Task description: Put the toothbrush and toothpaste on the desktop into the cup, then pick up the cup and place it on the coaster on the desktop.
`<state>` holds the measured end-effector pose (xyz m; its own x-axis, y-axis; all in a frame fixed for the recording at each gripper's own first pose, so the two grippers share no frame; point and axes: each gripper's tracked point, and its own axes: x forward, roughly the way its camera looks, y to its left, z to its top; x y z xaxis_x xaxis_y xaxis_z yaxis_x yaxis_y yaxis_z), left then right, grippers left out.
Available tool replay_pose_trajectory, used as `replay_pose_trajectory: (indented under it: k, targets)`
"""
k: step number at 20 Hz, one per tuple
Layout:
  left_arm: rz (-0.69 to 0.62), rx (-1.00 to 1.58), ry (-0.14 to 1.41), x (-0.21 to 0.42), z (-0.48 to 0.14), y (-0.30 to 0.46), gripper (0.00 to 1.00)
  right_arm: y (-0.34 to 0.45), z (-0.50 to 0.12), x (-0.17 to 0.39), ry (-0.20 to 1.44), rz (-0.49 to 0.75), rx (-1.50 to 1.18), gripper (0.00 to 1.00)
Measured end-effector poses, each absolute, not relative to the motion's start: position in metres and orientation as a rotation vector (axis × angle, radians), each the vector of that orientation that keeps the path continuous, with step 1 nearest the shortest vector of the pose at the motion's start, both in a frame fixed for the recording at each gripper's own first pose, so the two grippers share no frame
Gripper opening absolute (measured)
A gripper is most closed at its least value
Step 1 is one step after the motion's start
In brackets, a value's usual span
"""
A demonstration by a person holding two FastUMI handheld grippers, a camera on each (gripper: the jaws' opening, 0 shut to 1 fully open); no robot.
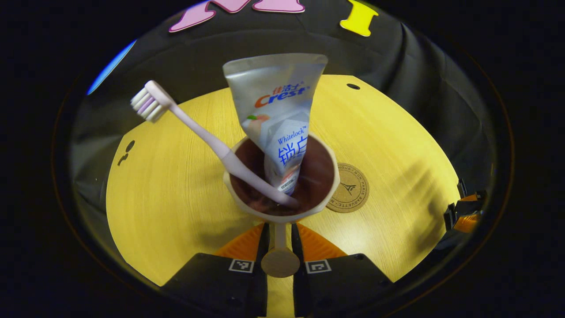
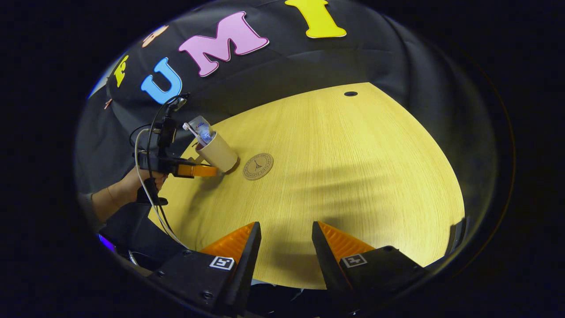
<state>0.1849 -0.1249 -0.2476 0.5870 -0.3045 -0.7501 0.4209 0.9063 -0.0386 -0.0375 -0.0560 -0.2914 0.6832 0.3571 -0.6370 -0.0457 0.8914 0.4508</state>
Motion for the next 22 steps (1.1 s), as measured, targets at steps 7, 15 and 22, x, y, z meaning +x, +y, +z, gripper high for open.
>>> replay_pose_trajectory:
  k: [7,15,22]
  targets:
    - [-0.512,0.182,0.824,0.177,-0.237,-0.172,0.28,-0.067,-0.292,-0.039,0.781,0.205,0.435,0.72]
    - [-0.577,0.239,0.826,0.175,-0.241,-0.215,0.28,-0.086,-0.293,-0.047,0.780,0.154,0.460,0.72]
    - [-0.581,0.251,0.840,0.175,-0.249,-0.226,0.32,-0.093,-0.298,-0.052,0.786,0.135,0.469,0.72]
